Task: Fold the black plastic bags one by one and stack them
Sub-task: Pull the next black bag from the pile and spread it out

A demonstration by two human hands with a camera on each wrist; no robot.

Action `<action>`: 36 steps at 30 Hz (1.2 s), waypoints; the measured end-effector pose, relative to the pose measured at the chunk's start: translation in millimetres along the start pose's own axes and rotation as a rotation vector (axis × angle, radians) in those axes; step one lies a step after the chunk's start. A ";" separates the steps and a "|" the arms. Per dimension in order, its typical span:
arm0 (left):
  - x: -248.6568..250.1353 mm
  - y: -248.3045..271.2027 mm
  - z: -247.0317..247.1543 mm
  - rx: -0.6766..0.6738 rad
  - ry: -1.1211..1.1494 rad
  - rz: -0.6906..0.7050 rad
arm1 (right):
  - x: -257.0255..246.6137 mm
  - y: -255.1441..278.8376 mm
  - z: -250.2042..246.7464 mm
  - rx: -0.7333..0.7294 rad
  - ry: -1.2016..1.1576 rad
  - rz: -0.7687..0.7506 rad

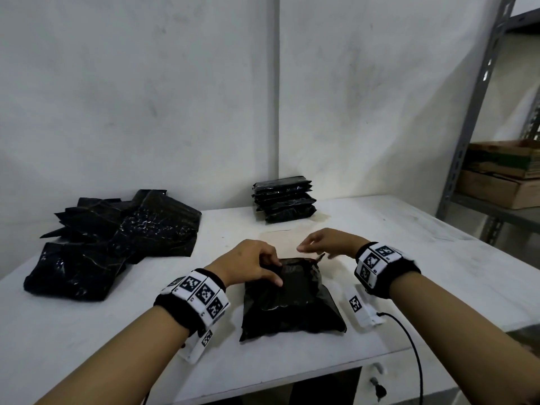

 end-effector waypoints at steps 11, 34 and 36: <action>10.0 -17.9 10.7 -0.119 -0.159 -0.017 | 34.6 3.1 18.3 -0.207 -0.335 0.197; 157.3 -128.9 118.4 -0.309 -0.305 0.100 | 212.4 134.1 -126.0 0.485 -0.444 0.379; 161.2 -131.3 119.7 -0.280 -0.295 0.121 | 234.8 162.0 -151.8 0.725 -0.327 0.386</action>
Point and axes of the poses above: each hand's wrist, its own y-axis away from the middle knuckle, its own z-axis out of the palm, x = y × z, the point moved 8 cm from there along -y, towards the middle knuckle, and after that the axes turned 1 degree about -x, right-handed, at the moved point
